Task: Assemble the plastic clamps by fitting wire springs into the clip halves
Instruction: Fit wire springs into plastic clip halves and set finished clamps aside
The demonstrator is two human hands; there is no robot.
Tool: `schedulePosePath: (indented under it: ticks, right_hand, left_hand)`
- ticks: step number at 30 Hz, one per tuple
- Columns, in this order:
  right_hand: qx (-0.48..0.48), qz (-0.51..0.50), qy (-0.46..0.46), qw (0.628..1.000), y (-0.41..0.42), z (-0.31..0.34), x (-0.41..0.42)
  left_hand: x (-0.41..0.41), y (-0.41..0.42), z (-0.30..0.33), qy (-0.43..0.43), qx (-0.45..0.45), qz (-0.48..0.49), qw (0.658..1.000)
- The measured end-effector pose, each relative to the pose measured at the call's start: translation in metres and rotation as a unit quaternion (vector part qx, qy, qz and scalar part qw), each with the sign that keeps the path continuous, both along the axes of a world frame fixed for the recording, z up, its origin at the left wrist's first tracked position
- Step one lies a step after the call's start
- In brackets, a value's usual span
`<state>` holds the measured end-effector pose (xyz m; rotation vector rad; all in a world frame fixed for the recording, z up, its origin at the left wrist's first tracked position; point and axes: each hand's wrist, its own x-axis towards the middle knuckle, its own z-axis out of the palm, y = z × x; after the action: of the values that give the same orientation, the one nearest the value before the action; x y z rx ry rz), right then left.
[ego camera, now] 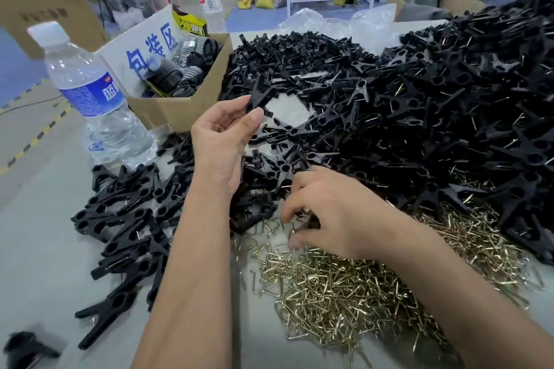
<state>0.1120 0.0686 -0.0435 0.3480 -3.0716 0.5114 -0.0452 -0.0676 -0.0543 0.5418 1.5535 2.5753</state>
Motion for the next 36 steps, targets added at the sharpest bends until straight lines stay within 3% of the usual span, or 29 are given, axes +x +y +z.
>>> schedulePosePath:
  ticks: [5,8,11,14,20,22,25,32,36]
  right_hand:
    - [-0.033,0.024,0.004,0.999,-0.001,0.003,0.001]
    - [-0.202,-0.028,0.003,0.979,0.006,0.003,0.003]
    - [-0.409,-0.073,0.011,0.910,0.020,0.005,0.003]
    - [-0.505,-0.098,0.007,0.858,0.030,-0.002,0.000]
    - [-0.702,-0.214,0.050,0.677,0.040,-0.011,-0.005]
    - [-0.729,-0.208,0.064,0.649,0.042,-0.011,-0.005]
    - [-0.732,-0.212,0.083,0.642,0.040,-0.011,-0.005]
    - [-0.654,-0.279,0.123,0.692,0.039,-0.013,-0.005]
    - [-0.640,-0.299,0.124,0.697,0.043,-0.015,-0.005]
  left_hand:
    - [0.002,0.005,-0.002,0.009,-0.018,-0.014,1.000]
    - [0.003,0.005,-0.001,0.013,-0.039,-0.024,0.999]
    - [0.005,0.006,-0.001,0.027,-0.064,-0.042,0.997]
    - [0.008,0.008,-0.002,0.029,-0.071,-0.046,0.996]
    - [0.008,0.009,-0.003,0.055,-0.114,-0.078,0.989]
    - [0.010,0.012,-0.004,0.067,-0.131,-0.092,0.985]
    - [0.012,0.013,-0.005,0.093,-0.154,-0.130,0.975]
    - [0.015,0.013,-0.004,0.138,-0.191,-0.192,0.953]
    - [0.016,0.015,-0.004,0.143,-0.209,-0.192,0.948]
